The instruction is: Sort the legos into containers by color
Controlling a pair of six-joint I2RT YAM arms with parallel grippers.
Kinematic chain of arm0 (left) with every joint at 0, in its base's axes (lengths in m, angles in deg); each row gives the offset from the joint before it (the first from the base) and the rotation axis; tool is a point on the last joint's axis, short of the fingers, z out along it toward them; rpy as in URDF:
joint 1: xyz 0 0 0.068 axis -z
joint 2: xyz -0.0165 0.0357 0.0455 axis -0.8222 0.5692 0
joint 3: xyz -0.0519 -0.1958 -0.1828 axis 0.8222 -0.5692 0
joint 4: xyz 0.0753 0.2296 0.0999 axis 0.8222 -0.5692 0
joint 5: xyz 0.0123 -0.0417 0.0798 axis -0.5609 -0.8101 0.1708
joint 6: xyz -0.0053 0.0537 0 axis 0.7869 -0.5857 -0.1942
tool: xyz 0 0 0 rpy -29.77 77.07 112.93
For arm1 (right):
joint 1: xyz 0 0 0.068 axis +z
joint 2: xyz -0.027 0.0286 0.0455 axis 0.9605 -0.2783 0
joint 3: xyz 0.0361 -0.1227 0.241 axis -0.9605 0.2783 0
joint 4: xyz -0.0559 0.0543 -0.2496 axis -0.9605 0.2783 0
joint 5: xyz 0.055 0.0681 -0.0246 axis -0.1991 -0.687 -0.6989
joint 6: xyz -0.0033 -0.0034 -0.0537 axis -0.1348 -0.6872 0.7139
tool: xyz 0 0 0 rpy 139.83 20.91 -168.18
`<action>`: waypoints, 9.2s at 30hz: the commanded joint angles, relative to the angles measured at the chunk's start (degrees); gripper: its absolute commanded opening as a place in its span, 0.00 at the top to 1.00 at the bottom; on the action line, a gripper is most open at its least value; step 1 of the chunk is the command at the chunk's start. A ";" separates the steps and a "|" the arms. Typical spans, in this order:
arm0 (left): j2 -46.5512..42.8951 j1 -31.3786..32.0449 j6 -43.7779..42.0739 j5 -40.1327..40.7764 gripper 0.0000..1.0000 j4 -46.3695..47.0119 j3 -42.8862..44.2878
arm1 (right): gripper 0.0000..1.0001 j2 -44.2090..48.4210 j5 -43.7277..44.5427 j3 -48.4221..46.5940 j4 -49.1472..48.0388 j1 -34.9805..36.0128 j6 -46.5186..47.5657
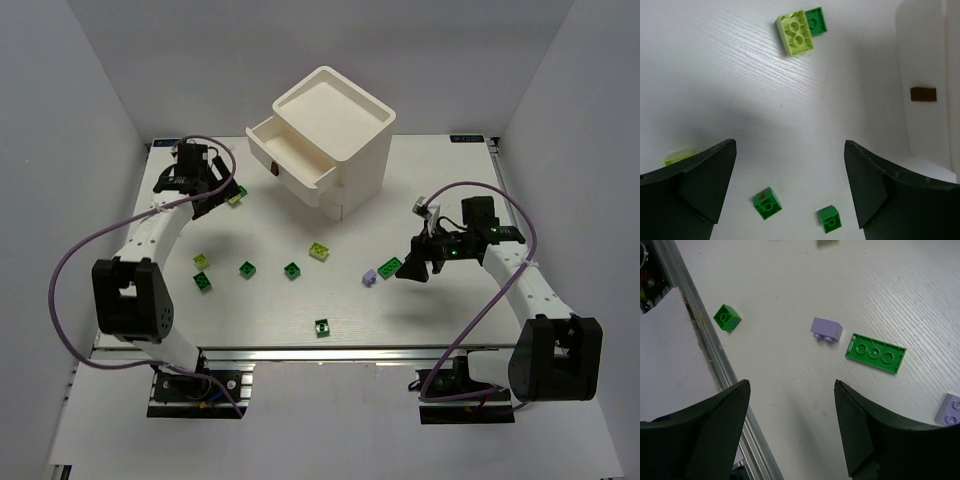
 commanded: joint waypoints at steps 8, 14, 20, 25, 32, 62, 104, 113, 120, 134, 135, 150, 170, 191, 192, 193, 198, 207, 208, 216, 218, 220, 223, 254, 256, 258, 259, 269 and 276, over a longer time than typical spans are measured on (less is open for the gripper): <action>18.87 -2.07 21.83 2.83 0.05 -14.93 22.48 | 0.30 2.01 9.60 -0.32 -8.66 1.83 -10.89; 33.30 -2.07 24.23 3.44 0.14 -22.26 38.94 | 0.30 2.44 10.04 0.73 -9.10 2.01 -11.77; 39.72 -2.59 24.31 4.68 0.20 -26.56 45.81 | 0.29 2.62 10.48 1.70 -9.63 2.01 -12.03; 41.92 -2.60 23.35 3.89 0.21 -26.39 46.17 | 0.29 1.75 10.48 1.35 -9.81 1.92 -12.39; 44.12 -2.60 22.38 2.22 0.32 -24.63 46.26 | 0.30 1.39 10.75 1.00 -9.19 1.92 -12.12; 35.44 -2.60 18.61 -0.59 0.92 -21.92 38.72 | 0.30 3.24 2.24 0.12 -3.15 2.27 -3.44; -40.34 6.28 5.06 -42.17 1.00 4.80 -27.39 | 0.16 -18.21 22.61 -33.11 -21.40 42.61 -66.09; -39.55 7.33 5.15 -40.85 1.00 5.34 -27.65 | 0.22 -20.66 24.10 -33.71 -22.55 43.84 -67.14; -39.38 7.86 5.77 -40.06 1.00 6.21 -27.74 | 0.32 -23.48 26.92 -35.21 -22.55 44.73 -66.97; -39.64 8.39 4.46 -38.74 1.00 4.64 -28.10 | 1.00 -22.17 28.14 -32.84 -24.92 44.02 -62.40; -39.81 8.39 3.23 -37.26 1.00 2.11 -26.53 | 1.00 -21.56 30.76 -32.84 -24.31 43.76 -59.61; -23.93 8.39 0.50 -34.44 1.00 14.91 -7.02 | 1.00 -10.39 43.26 -10.26 -21.58 41.83 -34.72; 16.87 11.20 -0.82 -23.18 0.73 16.77 26.83 | 0.36 -13.55 41.16 -2.25 -24.92 41.82 -23.73; 8.62 10.58 -1.26 -20.30 0.34 12.54 28.34 | 0.32 -8.28 26.14 -5.15 -21.41 37.52 -13.01; 5.83 10.58 -1.17 -19.33 0.36 12.54 25.90 | 0.33 -8.10 24.47 -5.33 -21.84 36.82 -11.61; 4.06 10.58 -0.83 -18.10 0.39 12.37 24.39 | 0.33 -8.28 24.11 -5.68 -22.28 36.47 -11.42; -7.89 10.06 2.07 -3.98 0.91 4.91 13.25 | 0.26 -12.75 24.80 -6.03 -27.72 33.92 -10.37; -28.64 9.53 7.52 6.34 0.27 -11.79 -3.12 | 0.11 -23.30 27.97 -8.84 -37.49 33.65 -8.43; -30.05 9.53 7.96 7.39 0.27 -13.19 -4.61 | 0.11 -25.22 28.23 -9.45 -39.15 33.65 -8.26; -39.19 9.53 14.46 10.30 0.25 -18.04 -14.19 | 0.11 -32.00 37.70 -12.88 -46.63 34.35 -10.27; -40.78 9.53 15.61 10.48 0.25 -18.65 -15.87 | 0.11 -34.64 38.78 -15.08 -45.24 34.62 -11.25; -41.83 9.53 16.23 10.57 0.25 -19.36 -16.58 | 0.11 -36.48 38.70 -16.22 -45.14 34.70 -11.59; -42.36 9.53 16.76 10.92 0.25 -19.89 -17.37 | 0.11 -37.28 37.55 -16.23 -45.84 34.88 -11.60; -23.23 8.30 9.30 19.53 0.11 -15.59 -21.24 | 1.00 -17.34 9.66 -17.42 -21.37 35.50 14.34; -21.37 7.08 7.19 19.18 0.11 -14.36 -20.19 | 1.00 -15.93 4.18 -22.35 -6.57 35.67 23.25; -18.29 6.37 5.69 19.18 0.11 -13.65 -19.22 | 1.00 -15.49 0.03 -29.04 -1.22 35.67 27.07; -17.24 6.37 4.46 19.27 0.11 -13.47 -18.26 | 1.00 -15.40 -0.85 -31.06 0.37 35.67 26.73; -7.04 0.92 -1.26 17.07 0.10 -10.66 -14.30 | 1.00 -24.06 25.32 -46.88 -24.31 34.71 -6.49; -4.84 -2.94 -3.90 14.01 0.11 -9.17 -14.20 | 1.00 -37.09 35.35 -63.50 -19.93 34.18 -11.07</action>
